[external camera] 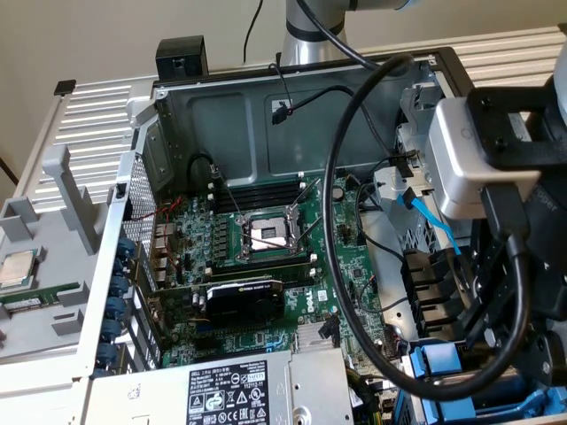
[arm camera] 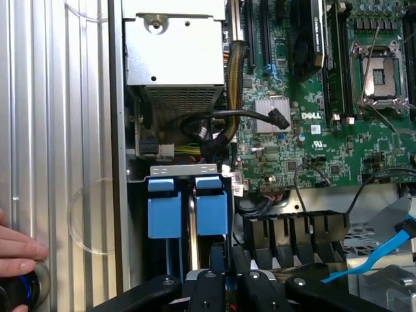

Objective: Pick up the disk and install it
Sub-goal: 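Insert the second disk wire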

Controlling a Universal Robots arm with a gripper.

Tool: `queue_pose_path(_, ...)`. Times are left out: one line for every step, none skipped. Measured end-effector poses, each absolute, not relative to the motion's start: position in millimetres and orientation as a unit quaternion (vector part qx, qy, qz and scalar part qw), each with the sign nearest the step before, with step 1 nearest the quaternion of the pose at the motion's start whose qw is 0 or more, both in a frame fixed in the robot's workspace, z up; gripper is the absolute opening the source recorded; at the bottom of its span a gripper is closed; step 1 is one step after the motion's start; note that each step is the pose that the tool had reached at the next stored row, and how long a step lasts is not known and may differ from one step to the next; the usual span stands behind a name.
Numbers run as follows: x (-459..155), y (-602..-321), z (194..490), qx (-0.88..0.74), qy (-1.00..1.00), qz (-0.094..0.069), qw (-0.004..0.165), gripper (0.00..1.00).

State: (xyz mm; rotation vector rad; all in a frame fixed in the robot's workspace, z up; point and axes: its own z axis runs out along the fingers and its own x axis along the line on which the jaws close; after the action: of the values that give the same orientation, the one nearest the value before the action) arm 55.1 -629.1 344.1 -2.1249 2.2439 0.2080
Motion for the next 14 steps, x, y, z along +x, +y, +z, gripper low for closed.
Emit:
queue_pose_path(55.1,-629.1,344.1,-0.687,0.723,0.067,0.022,0.16)
queue_pose_path(55.1,-629.1,344.1,-0.688,0.722,0.067,0.022,0.16)
queue_pose_path(55.1,-629.1,344.0,-0.689,0.721,0.067,0.022,0.16)
queue_pose_path(55.1,-629.1,344.0,-0.690,0.720,0.067,0.022,0.16)
queue_pose_path(55.2,-629.1,344.0,-0.691,0.719,0.067,0.022,0.16)
queue_pose_path(55.1,-629.1,344.1,-0.692,0.718,0.067,0.022,0.16)
queue_pose_path(55.1,-629.1,344.0,-0.693,0.718,0.067,0.022,0.16)
queue_pose_path(55.1,-629.1,344.1,-0.694,0.717,0.067,0.022,0.16)
queue_pose_path(55.2,-629.1,344.1,-0.695,0.716,0.067,0.022,0.16)
queue_pose_path(55.2,-629.1,344.0,-0.696,0.715,0.067,0.022,0.16)
queue_pose_path(55.2,-629.1,344.0,-0.696,0.714,0.067,0.022,0.16)
queue_pose_path(55.2,-629.1,344.0,-0.696,0.714,0.067,0.022,0.16)
queue_pose_path(55.2,-629.1,344.1,-0.696,0.714,0.067,0.022,0.16)
queue_pose_path(55.2,-629.1,344.0,-0.696,0.714,0.067,0.022,0.16)
